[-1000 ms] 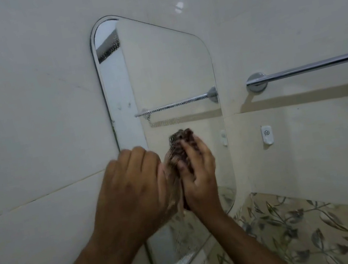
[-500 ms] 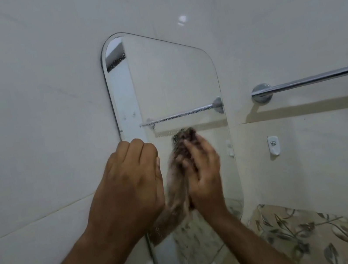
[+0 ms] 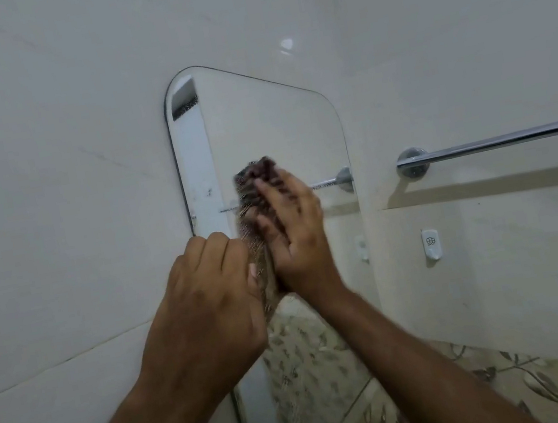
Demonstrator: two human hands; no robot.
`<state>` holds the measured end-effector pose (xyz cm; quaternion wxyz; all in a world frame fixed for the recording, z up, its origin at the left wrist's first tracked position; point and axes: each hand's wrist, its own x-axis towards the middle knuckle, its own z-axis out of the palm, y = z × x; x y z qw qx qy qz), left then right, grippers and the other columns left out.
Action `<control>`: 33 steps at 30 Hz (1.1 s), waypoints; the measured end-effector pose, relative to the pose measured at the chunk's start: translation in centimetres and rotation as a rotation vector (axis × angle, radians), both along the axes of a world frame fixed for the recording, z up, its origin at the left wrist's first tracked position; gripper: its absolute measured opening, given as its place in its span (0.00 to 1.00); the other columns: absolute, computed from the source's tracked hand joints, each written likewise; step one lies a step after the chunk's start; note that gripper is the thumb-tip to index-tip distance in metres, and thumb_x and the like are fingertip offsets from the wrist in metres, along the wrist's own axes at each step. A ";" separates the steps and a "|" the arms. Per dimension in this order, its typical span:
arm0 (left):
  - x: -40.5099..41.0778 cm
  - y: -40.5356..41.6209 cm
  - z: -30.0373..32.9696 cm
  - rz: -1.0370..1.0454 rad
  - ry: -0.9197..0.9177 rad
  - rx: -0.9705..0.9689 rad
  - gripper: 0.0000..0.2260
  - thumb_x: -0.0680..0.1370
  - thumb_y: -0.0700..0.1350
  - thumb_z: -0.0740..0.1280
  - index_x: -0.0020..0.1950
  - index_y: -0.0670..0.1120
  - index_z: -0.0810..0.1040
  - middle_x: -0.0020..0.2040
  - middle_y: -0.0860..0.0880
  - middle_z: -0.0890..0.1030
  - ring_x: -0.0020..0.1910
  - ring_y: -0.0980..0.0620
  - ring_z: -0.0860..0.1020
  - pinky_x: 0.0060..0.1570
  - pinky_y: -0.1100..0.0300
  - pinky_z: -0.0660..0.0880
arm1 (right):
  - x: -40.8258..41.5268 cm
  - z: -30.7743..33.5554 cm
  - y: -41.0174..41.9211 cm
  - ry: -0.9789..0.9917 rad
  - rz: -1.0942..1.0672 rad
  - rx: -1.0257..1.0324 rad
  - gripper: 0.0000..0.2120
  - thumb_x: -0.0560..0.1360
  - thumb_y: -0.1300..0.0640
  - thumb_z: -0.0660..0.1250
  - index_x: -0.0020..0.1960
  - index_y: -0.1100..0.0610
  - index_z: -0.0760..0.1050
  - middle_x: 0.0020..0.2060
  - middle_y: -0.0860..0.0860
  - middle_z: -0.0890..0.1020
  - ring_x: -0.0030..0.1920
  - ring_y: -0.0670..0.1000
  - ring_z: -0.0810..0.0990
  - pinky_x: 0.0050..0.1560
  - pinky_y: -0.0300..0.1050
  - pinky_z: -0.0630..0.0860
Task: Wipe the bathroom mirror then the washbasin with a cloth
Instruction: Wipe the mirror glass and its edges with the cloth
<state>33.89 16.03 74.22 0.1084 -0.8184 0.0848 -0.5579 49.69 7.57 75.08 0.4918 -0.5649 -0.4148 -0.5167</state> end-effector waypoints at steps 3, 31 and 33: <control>-0.1 0.0 0.0 0.021 0.021 -0.010 0.05 0.78 0.41 0.57 0.43 0.47 0.68 0.41 0.50 0.67 0.40 0.49 0.64 0.41 0.51 0.68 | 4.3 3.7 -1.7 0.311 -0.009 0.234 0.19 0.82 0.53 0.62 0.72 0.54 0.72 0.71 0.55 0.68 0.72 0.54 0.66 0.74 0.50 0.63; -2.4 -0.1 -0.2 -0.473 -0.190 -0.217 0.09 0.79 0.38 0.57 0.40 0.39 0.72 0.40 0.48 0.70 0.41 0.50 0.68 0.45 0.62 0.65 | -5.1 -2.8 1.0 -0.270 -0.028 -0.191 0.21 0.82 0.55 0.60 0.74 0.57 0.68 0.76 0.60 0.64 0.77 0.62 0.60 0.76 0.60 0.59; -2.4 0.0 -0.3 -0.470 -0.182 -0.214 0.08 0.78 0.37 0.58 0.40 0.38 0.72 0.39 0.48 0.71 0.41 0.50 0.68 0.44 0.62 0.65 | -5.3 -9.0 0.3 -0.260 -0.007 -0.280 0.21 0.81 0.56 0.62 0.73 0.56 0.67 0.77 0.58 0.61 0.78 0.62 0.58 0.76 0.60 0.58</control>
